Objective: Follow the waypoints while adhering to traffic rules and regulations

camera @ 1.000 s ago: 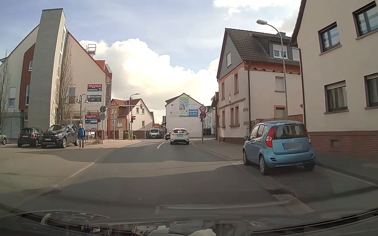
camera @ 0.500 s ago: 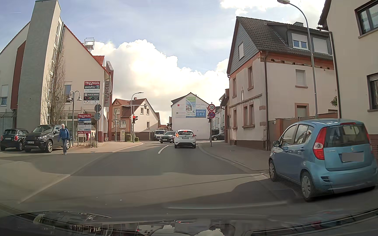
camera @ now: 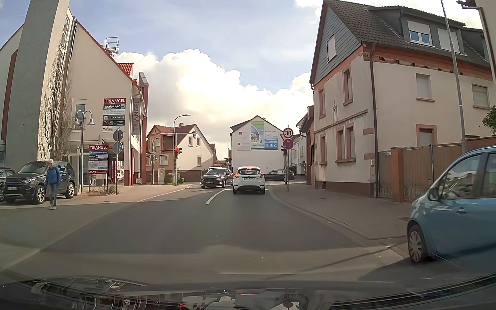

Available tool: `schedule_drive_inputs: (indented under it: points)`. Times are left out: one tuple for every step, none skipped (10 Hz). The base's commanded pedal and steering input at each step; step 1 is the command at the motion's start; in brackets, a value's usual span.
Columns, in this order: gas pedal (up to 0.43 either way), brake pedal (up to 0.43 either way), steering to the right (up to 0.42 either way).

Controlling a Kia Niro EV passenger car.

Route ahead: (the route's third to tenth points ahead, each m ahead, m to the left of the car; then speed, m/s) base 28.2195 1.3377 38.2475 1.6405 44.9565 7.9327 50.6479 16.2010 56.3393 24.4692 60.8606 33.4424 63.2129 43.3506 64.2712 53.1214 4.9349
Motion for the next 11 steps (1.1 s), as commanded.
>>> schedule_drive_inputs:
  points:
    - [0.000,0.000,-0.032]
    - [0.000,0.000,-0.030]
    - [0.000,0.000,-0.030]
    - [0.000,0.000,-0.030]
    - [0.000,0.000,-0.030]
    - [0.000,0.000,-0.030]
    - [0.000,0.000,-0.030]
    - [0.000,0.000,-0.030]
    - [0.000,0.000,-0.030]
    - [0.000,0.000,-0.029]
    - [0.000,0.000,-0.029]
